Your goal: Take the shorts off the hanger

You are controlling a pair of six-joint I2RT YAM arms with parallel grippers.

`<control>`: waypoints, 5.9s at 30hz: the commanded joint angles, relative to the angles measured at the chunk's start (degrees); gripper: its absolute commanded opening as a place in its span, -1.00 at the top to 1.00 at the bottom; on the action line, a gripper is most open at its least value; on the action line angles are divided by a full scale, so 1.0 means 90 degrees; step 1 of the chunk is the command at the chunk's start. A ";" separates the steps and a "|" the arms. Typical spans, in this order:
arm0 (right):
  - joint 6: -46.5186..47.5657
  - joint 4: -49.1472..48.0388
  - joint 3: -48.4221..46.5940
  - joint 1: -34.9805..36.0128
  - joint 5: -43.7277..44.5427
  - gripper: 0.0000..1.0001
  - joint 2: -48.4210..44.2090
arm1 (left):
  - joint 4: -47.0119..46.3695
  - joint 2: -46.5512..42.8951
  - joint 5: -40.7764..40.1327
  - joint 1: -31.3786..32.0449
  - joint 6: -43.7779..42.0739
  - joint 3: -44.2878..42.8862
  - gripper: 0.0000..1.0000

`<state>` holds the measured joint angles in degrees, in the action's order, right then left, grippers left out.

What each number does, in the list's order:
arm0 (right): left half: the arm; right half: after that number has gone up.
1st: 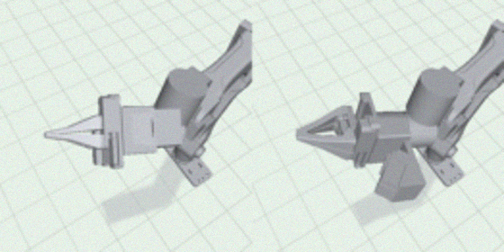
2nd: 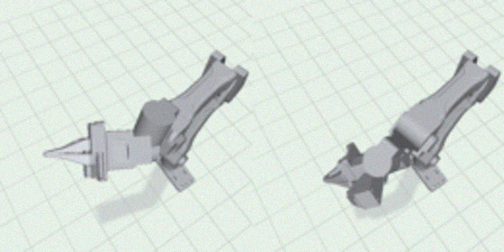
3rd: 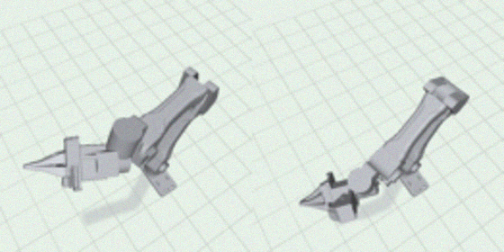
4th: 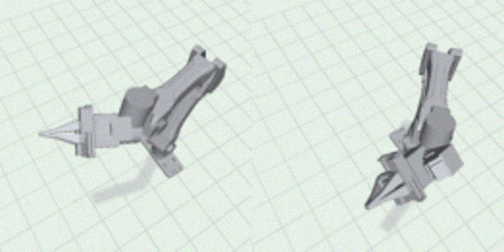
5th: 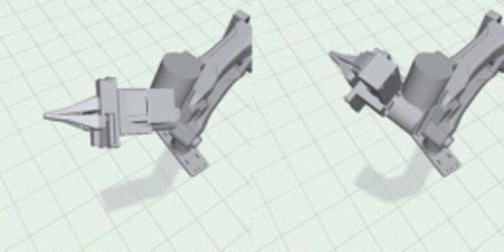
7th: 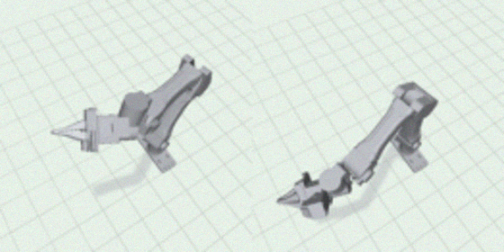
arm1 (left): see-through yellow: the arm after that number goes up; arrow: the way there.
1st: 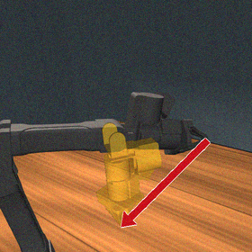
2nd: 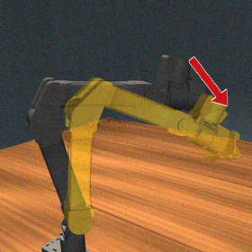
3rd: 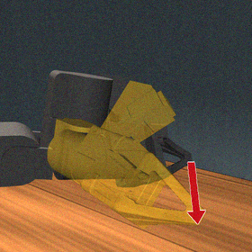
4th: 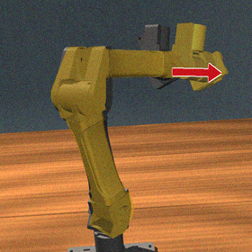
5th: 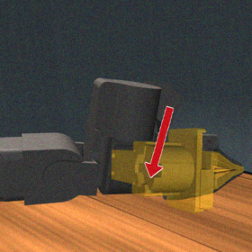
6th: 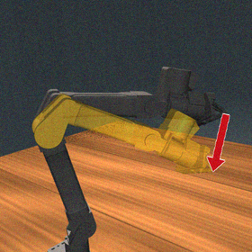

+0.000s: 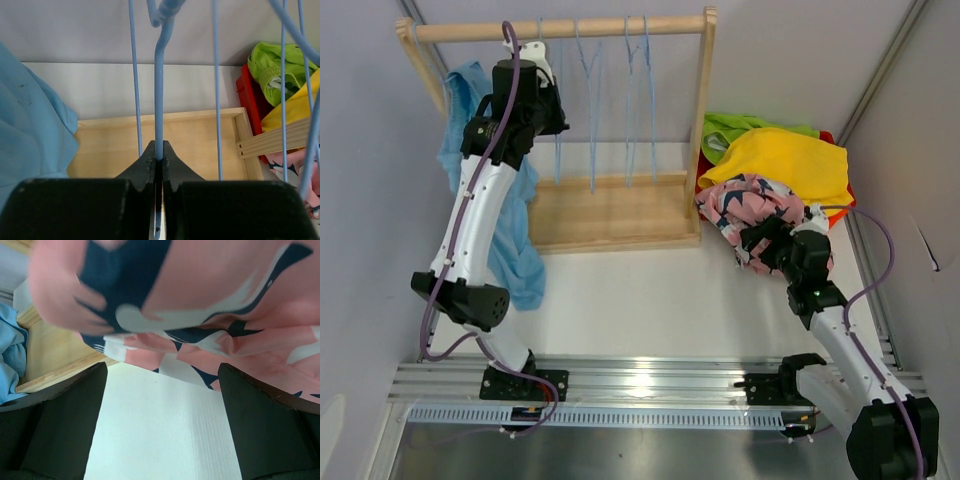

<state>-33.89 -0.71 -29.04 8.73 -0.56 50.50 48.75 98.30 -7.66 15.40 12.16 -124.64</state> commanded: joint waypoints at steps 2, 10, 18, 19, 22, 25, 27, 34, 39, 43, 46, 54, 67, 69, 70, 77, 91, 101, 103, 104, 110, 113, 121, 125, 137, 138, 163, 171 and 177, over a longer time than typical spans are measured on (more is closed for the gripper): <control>-0.0034 0.0050 -0.0074 0.0065 -0.0036 -0.99 -0.0337 | -0.0144 -0.0336 0.0099 -0.0070 0.0182 0.0196 0.71; 0.0035 0.0664 -0.0152 0.0094 0.0033 -0.99 -0.0757 | -0.0163 -0.1039 0.0168 -0.0070 0.0172 0.0675 -0.09; 0.0035 0.0909 -0.0250 0.0124 0.0042 -0.99 -0.1021 | 0.0169 -0.2327 -0.0154 -0.0070 -0.0160 0.0441 -0.68; 0.0025 0.0909 -0.0250 0.0133 0.0052 -0.99 -0.1031 | 0.0246 -0.2416 -0.0280 -0.0080 -0.0247 0.0450 -0.73; -0.0004 0.0928 -0.0270 0.0192 0.0052 -0.99 -0.1070 | 0.0461 -0.2680 -0.0398 -0.0070 -0.0316 0.0392 -0.83; -0.0033 0.0987 -0.0270 0.0260 0.0052 -0.99 -0.1109 | 0.0423 -0.3099 -0.0681 -0.0070 -0.0345 0.0654 -0.88; -0.0024 0.1045 -0.0280 0.0338 0.0256 -0.99 -0.1168 | 0.0278 -0.3391 -0.1334 -0.0070 -0.0394 0.0918 -0.92; 0.0084 0.1289 -0.0377 0.0416 0.0326 -0.99 -0.1294 | 0.0160 -0.3490 -0.2128 -0.0587 -0.0434 0.1835 -0.90; 0.0191 0.1563 -0.0329 0.0426 0.0306 -0.99 -0.1577 | -0.0143 -0.3442 -0.1416 -0.1504 -0.0219 0.2247 -0.88; 0.0230 0.1602 -0.0182 0.0436 0.0238 -0.99 -0.1763 | -0.0183 -0.3101 -0.1268 -0.1905 -0.0141 0.2082 -0.83; 0.0269 0.1525 -0.0084 0.0455 0.0131 -0.99 -0.1715 | -0.0114 -0.2720 -0.1093 -0.2169 -0.0072 0.1711 -0.79; 0.0347 0.1300 0.0062 0.0465 0.0130 -0.99 -0.1481 | 0.0247 -0.1851 -0.0721 -0.2365 0.0035 0.0823 -0.48; 0.0396 0.1241 0.0228 0.0465 0.0140 -0.98 -0.1509 | 0.0501 -0.1167 -0.0379 -0.2365 0.0065 0.0216 0.41; 0.0416 0.1251 0.0248 0.0475 0.0140 -0.99 -0.1519 | 0.0511 -0.1128 -0.0389 -0.2365 0.0065 0.0148 0.55; 0.0426 0.1260 0.0257 0.0475 0.0140 -0.99 -0.1529 | 0.0559 -0.1089 -0.0399 -0.2365 0.0055 0.0090 0.59; 0.0445 0.1222 0.0238 0.0475 0.0140 -0.99 -0.1500 | 0.0589 -0.1039 -0.0233 -0.2288 -0.0004 -0.0232 1.00; 0.0533 0.1475 -0.0572 0.0475 -0.0085 -0.99 -0.1734 | 0.0774 -0.1839 0.0538 -0.1027 -0.0531 -0.1425 1.00; 0.0611 0.1321 -0.1099 0.0485 -0.1078 -0.99 -0.2164 | 0.1087 -0.4502 0.1319 -0.0813 -0.0609 0.1940 1.00; 0.0660 0.1154 -0.1255 0.0485 -0.1840 -0.99 -0.2232 | 0.1029 -0.4953 0.2000 -0.0744 -0.0512 0.2567 1.00; 0.0660 0.0969 -0.1430 0.0495 -0.2103 -0.99 -0.2232 | 0.0912 -0.5391 0.3019 -0.0725 -0.0396 0.2956 1.00; 0.0426 0.0792 -0.2523 0.0534 -0.3482 -0.99 -0.1979 | 0.0150 -0.6459 0.5372 0.0083 0.0064 0.3918 1.00; 0.0416 0.0918 -0.2915 0.0612 -0.3678 -0.99 -0.1823 | -0.0016 -0.6489 0.5908 0.0592 0.0346 0.3761 1.00; 0.0543 0.0919 -0.3531 0.1216 -0.3308 -0.99 -0.1354 | -0.0417 -0.6304 0.6311 0.1111 0.0817 0.3166 1.00; 0.0708 0.0958 -0.3541 0.1782 -0.2762 -0.99 -0.1217 | -0.0222 -0.6108 0.5969 0.1258 0.0641 0.2659 1.00; 0.0708 0.1026 -0.3043 0.2135 -0.2030 -0.99 -0.1733 | 0.0198 -0.5620 0.5237 0.1268 0.0289 0.2384 1.00; 0.0757 0.1171 -0.3072 0.2135 -0.1825 -0.99 -0.1821 | 0.0295 -0.5600 0.5062 0.1268 0.0260 0.2374 1.00; 0.0630 -0.0878 -0.2545 0.2887 -0.2937 -0.99 -0.0318 | 0.0228 -0.5424 0.5168 0.1258 0.0309 0.2257 1.00; 0.0845 -0.0537 -0.2282 0.2975 -0.2459 1.00 -0.0698 | 0.0335 -0.5376 0.4953 0.1268 0.0211 0.2345 1.00; 0.1440 0.0468 -0.2729 0.2965 -0.1688 1.00 -0.1001 | 0.0452 -0.5395 0.4806 0.1258 0.0123 0.2394 1.00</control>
<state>-24.99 -0.58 -49.82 35.38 -21.71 42.87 56.45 49.89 37.06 26.50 14.39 -101.86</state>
